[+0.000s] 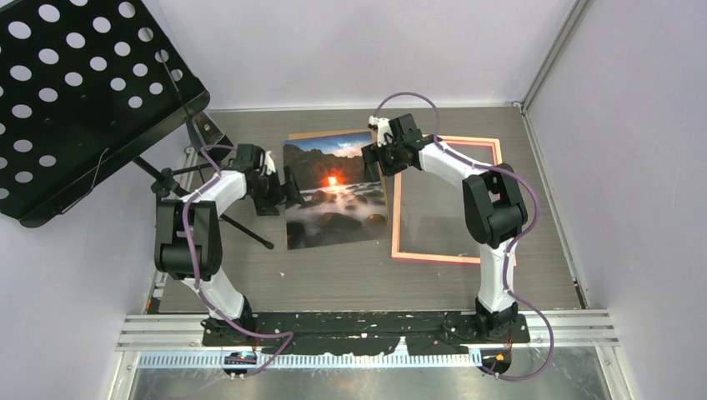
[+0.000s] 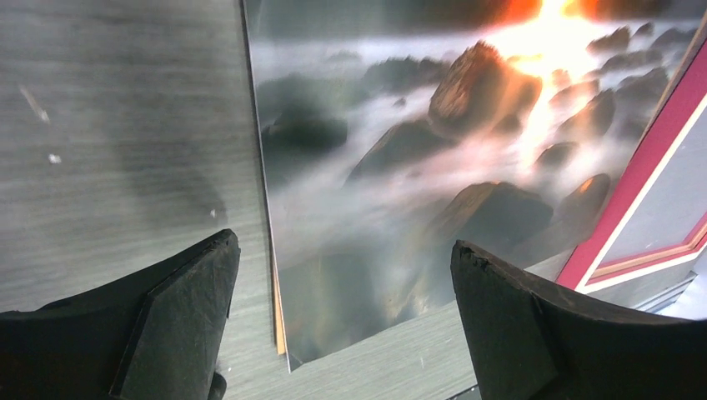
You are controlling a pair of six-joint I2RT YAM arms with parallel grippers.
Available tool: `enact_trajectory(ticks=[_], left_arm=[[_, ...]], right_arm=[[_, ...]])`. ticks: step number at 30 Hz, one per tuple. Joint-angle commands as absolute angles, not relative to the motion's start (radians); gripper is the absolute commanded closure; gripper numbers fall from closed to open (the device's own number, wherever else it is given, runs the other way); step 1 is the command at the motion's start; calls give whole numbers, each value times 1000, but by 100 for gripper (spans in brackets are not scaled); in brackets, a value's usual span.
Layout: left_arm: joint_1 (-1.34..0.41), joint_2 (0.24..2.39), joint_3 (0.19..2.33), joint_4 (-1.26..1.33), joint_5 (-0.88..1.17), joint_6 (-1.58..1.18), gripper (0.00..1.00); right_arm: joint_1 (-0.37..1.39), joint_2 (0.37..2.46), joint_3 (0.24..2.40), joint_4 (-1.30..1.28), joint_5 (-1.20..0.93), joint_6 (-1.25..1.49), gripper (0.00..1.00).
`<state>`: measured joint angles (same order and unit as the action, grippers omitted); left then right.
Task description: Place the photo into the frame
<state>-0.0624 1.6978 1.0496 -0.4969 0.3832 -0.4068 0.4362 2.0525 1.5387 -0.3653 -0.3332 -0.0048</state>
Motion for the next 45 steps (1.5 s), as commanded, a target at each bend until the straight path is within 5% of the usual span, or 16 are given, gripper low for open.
enact_trajectory(ticks=[1, 45], left_arm=[[-56, 1741, 1128, -494, 386, -386, 4], [-18, 1759, 1037, -385, 487, -408, 12]], right_arm=[[431, 2072, 1614, -353, -305, -18, 20], [428, 2201, 1564, -326, -546, 128, 21]])
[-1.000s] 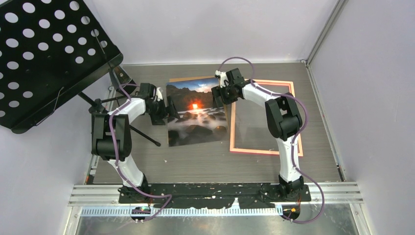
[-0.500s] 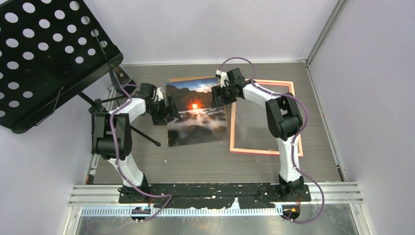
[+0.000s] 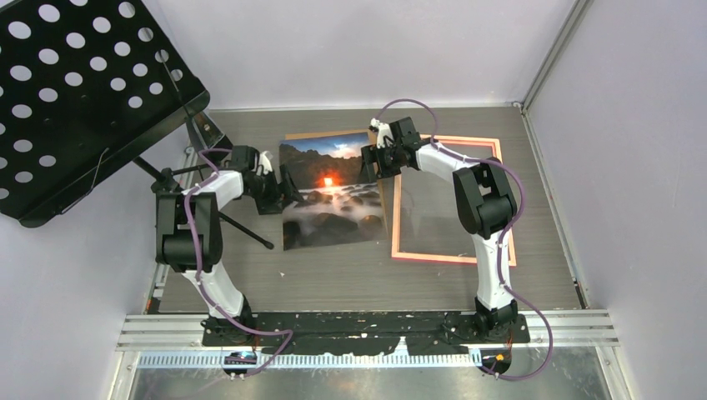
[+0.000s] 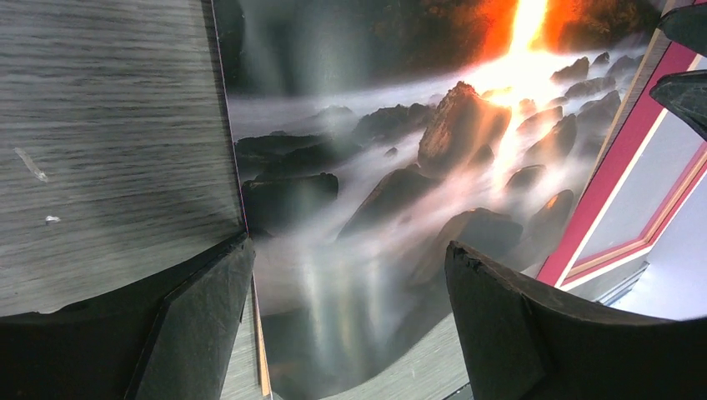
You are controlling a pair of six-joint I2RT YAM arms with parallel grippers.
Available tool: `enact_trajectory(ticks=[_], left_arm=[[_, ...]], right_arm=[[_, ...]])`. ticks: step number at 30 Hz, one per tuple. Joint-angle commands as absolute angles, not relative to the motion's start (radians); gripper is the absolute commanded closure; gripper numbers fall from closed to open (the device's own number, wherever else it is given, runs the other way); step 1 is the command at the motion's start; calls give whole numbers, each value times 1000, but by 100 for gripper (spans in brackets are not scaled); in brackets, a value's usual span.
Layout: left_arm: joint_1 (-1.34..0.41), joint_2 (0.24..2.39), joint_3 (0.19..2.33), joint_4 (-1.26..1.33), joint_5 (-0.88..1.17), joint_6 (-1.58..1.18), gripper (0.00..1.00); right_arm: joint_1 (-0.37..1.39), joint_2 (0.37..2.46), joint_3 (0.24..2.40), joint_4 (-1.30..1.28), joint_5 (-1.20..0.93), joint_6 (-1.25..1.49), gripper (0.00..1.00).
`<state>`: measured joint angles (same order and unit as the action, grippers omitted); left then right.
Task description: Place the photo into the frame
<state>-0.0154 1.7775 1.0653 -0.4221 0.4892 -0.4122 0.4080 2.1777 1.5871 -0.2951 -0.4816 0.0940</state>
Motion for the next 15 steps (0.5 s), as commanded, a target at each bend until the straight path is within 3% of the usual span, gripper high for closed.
enact_trajectory(ticks=[1, 15], left_arm=[[-18, 1752, 1037, -385, 484, -407, 12], [-18, 1658, 1037, -423, 416, -390, 10]], right_arm=[[428, 2202, 1563, -325, -546, 127, 22], [428, 2222, 1567, -318, -574, 140, 22]])
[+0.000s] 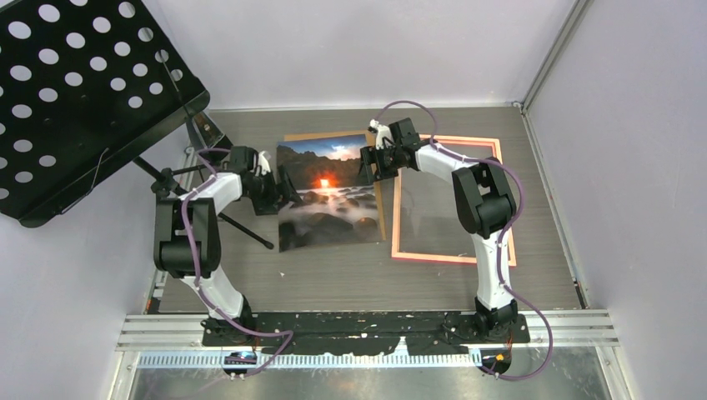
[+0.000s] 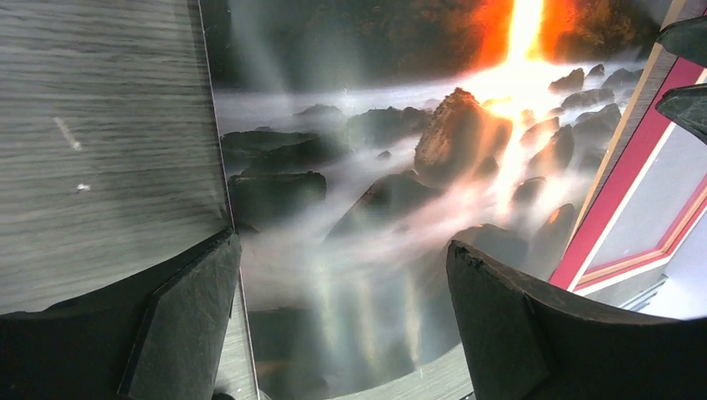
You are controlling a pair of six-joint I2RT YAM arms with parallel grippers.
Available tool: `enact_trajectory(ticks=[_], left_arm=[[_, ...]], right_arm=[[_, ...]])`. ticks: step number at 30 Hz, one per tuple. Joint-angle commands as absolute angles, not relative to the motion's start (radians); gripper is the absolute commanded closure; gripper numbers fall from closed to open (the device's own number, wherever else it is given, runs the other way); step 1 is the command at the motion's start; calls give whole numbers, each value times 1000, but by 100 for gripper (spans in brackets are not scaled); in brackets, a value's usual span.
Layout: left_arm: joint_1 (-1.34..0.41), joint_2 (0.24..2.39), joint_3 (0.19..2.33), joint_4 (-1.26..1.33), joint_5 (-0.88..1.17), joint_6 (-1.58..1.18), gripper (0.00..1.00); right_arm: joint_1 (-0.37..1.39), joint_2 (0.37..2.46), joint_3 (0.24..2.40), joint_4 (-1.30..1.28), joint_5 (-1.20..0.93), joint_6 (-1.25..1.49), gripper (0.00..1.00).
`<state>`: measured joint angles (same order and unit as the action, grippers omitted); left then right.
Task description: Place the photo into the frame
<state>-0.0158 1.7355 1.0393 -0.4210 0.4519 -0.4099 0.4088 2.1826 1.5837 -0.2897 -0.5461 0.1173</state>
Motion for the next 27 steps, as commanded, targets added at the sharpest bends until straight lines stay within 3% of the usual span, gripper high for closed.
enact_trajectory(ticks=[1, 15, 27], left_arm=[[-18, 1648, 1038, -428, 406, -387, 9], [-18, 1698, 1096, -465, 338, -360, 6], [-21, 1738, 1091, -469, 311, -389, 11]], right_arm=[[428, 2223, 1567, -319, -573, 142, 22], [428, 2245, 1581, -322, -576, 155, 23], [428, 2233, 1561, -331, -577, 133, 23]])
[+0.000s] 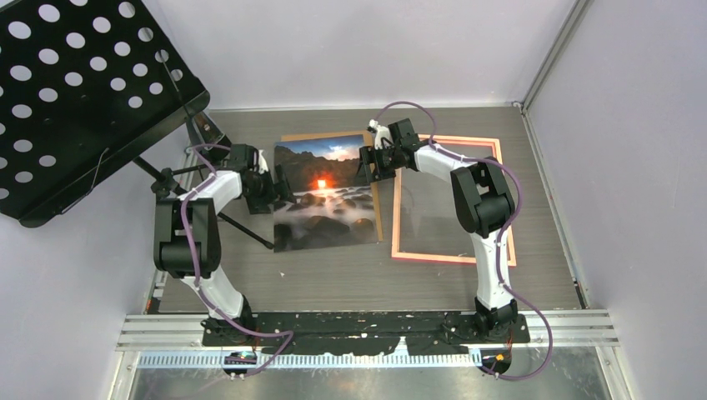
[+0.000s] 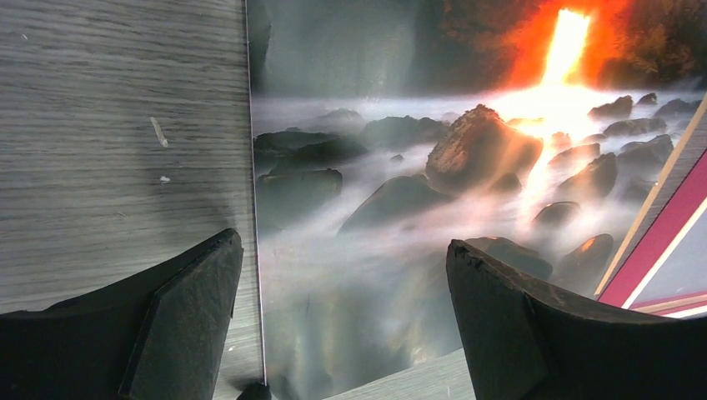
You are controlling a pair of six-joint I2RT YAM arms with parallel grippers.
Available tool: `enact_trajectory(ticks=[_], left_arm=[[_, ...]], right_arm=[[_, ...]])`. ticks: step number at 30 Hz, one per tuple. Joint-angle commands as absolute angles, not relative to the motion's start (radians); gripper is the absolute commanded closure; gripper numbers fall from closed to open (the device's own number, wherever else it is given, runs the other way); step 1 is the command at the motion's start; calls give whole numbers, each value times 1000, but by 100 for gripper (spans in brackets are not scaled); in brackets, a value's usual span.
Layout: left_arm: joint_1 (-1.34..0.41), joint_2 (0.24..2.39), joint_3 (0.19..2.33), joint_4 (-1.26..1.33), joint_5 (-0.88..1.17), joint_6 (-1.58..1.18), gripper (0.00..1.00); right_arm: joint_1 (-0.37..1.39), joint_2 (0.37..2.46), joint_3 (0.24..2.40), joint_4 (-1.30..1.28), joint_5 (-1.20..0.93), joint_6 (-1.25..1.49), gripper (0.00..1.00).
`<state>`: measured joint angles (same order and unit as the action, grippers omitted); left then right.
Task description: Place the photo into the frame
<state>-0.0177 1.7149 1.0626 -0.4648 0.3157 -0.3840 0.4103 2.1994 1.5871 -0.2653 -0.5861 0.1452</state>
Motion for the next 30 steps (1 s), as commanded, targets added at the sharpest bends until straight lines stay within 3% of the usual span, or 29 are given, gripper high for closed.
enact_trajectory(ticks=[1, 11, 30], left_arm=[[-23, 1740, 1091, -470, 312, -393, 11], [-34, 1751, 1116, -496, 299, -387, 11], [-29, 1679, 1061, -362, 529, -388, 17]], right_arm=[[428, 2230, 1560, -332, -577, 132, 23], [428, 2206, 1551, -352, -622, 105, 23], [419, 2191, 1528, -363, -652, 73, 23]])
